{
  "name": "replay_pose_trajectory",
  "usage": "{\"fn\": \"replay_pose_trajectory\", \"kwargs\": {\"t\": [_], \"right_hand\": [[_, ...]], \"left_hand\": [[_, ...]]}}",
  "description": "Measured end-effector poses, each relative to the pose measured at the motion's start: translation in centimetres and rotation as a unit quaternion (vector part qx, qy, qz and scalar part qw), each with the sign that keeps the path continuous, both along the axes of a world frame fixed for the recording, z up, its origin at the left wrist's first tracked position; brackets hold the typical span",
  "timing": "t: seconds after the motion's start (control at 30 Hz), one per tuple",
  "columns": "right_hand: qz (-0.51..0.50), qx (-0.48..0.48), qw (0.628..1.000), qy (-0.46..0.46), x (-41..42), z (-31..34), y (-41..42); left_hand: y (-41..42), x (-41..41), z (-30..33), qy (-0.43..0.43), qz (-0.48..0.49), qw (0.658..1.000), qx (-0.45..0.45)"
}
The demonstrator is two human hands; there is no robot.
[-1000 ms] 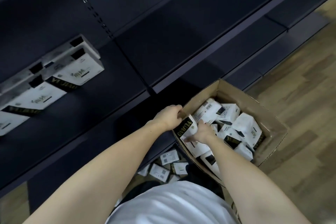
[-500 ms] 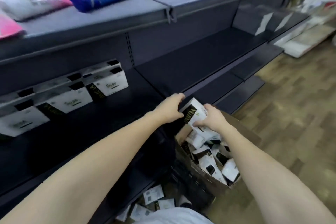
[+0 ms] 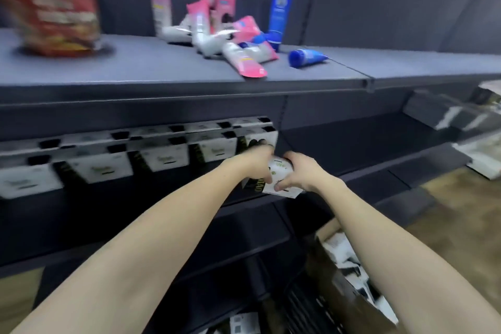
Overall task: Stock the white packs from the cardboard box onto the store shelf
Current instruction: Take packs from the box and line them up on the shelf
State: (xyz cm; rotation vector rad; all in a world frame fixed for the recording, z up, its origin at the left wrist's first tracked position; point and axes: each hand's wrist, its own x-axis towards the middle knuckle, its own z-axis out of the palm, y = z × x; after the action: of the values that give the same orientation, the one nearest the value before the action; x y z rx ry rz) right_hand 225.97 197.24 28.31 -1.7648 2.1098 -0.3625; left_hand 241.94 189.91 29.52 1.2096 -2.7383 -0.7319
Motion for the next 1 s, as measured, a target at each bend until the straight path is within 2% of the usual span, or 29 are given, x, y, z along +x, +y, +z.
{"fn": "replay_pose_trajectory", "kwargs": {"t": [0.07, 0.23, 0.5, 0.6, 0.7, 0.83, 0.9, 1.0], "right_hand": [[0.026, -0.004, 1.000, 0.011, 3.5, -0.1, -1.9], [0.072, 0.009, 0.997, -0.026, 12.2, -1.2, -6.3], [0.185, 0.040, 0.982, -0.011, 24.6, -3.5, -10.0], [0.210, 0.041, 0.977, -0.023, 28.0, -4.5, -10.1], [0.212, 0.047, 0.975, -0.048, 30.3, -5.2, -10.0], [0.216, 0.052, 0.973, -0.063, 31.9, -5.6, -10.1], [0.223, 0.052, 0.972, -0.060, 32.2, -5.6, -10.3], [0.239, 0.041, 0.969, -0.044, 32.3, -5.7, -10.9]], "left_hand": [[-0.7, 4.8, -0.5, 0.010, 0.054, 0.998, 0.026], [-2.0, 18.5, -2.0, 0.014, 0.177, 0.982, 0.058], [-0.4, 36.1, -3.0, -0.018, 0.332, 0.943, 0.023], [0.2, 39.6, -3.0, -0.073, 0.343, 0.936, 0.015], [0.8, 41.7, -3.3, -0.136, 0.311, 0.941, 0.000], [1.4, 42.4, -4.1, -0.230, 0.290, 0.927, -0.054], [1.2, 41.5, -4.3, -0.222, 0.285, 0.930, -0.065], [0.8, 39.3, -4.7, -0.166, 0.264, 0.947, -0.071]]}}
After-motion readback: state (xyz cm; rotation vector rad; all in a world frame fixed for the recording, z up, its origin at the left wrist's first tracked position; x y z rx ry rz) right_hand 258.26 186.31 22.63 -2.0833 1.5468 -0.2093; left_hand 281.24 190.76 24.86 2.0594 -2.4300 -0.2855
